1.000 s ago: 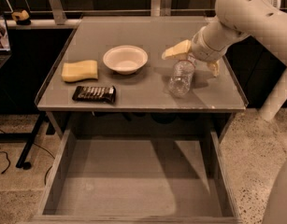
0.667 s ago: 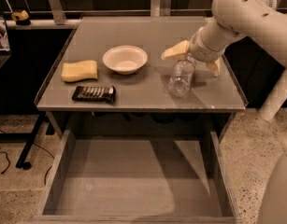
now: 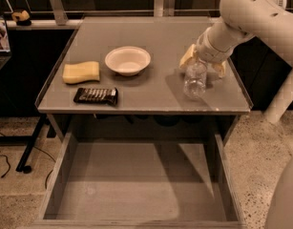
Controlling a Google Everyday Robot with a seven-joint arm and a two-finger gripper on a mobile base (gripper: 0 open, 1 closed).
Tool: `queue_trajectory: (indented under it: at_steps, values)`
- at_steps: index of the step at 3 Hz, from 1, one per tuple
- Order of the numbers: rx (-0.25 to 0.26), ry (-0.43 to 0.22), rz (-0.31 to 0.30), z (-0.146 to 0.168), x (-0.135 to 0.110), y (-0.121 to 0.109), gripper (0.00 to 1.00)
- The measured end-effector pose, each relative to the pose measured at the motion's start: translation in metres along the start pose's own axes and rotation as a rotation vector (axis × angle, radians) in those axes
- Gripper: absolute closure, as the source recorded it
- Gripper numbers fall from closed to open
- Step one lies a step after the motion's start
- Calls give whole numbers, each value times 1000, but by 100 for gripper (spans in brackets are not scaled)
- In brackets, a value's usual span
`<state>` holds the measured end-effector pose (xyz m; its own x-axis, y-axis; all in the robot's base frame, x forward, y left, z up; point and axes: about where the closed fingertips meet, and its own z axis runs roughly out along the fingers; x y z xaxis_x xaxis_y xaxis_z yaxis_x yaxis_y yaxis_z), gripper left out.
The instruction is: Place water bottle into top drawer
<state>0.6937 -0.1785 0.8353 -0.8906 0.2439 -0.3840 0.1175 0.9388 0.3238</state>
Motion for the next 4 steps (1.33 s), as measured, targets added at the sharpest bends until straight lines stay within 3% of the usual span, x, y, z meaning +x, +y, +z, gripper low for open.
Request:
queue_trajectory:
  at_steps: [2, 3, 4]
  values:
    - [0, 0, 0, 0, 0, 0, 89]
    - [0, 0, 0, 0, 0, 0, 100]
    - [0, 0, 0, -7, -3, 2, 100]
